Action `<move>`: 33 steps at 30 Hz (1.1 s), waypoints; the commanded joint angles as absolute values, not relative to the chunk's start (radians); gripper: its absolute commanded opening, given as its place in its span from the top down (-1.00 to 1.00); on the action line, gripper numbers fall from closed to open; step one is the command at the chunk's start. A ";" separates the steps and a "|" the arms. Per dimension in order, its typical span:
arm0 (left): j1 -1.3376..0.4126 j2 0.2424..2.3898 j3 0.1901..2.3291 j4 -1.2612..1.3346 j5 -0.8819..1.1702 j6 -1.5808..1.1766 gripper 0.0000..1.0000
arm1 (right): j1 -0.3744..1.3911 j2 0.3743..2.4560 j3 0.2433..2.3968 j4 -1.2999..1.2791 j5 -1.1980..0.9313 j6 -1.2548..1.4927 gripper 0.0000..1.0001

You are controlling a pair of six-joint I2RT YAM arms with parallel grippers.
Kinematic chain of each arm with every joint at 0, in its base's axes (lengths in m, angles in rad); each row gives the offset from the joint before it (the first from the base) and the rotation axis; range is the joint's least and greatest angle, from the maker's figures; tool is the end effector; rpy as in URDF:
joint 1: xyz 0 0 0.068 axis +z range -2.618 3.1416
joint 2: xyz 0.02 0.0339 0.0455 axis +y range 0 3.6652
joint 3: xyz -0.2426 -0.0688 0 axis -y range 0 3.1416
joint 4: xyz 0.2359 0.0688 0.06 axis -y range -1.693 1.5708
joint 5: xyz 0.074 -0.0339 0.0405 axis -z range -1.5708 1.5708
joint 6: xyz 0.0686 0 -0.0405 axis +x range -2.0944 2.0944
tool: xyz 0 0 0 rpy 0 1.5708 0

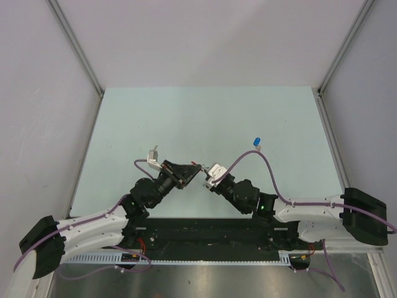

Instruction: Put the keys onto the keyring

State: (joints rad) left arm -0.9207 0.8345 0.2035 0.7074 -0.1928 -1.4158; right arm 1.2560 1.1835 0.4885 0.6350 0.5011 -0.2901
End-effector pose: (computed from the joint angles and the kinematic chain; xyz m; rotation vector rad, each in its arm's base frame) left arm 0.1460 -0.1703 0.2133 -0.6077 1.6569 -1.6769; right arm 0.1186 0.2578 0.2251 -0.8351 1.4042 0.3346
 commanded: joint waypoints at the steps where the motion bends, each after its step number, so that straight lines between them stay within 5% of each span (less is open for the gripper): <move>1: -0.925 0.805 0.207 0.693 -0.227 -1.437 0.52 | 1.287 1.206 0.488 0.707 0.534 -0.363 1.00; 14: -0.923 0.782 0.213 0.623 -0.230 -1.420 0.99 | 1.356 1.295 0.488 0.773 0.644 -0.522 1.00; 33: -0.736 0.581 0.299 0.224 -0.019 -1.183 0.99 | 1.276 1.097 0.488 0.534 0.514 -0.394 1.00</move>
State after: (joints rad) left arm -0.7788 0.5735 0.2295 0.2798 -0.1249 -1.2598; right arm 1.2800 1.1316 0.4862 0.5617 0.5549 -0.4156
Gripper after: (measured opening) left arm 0.006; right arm 0.157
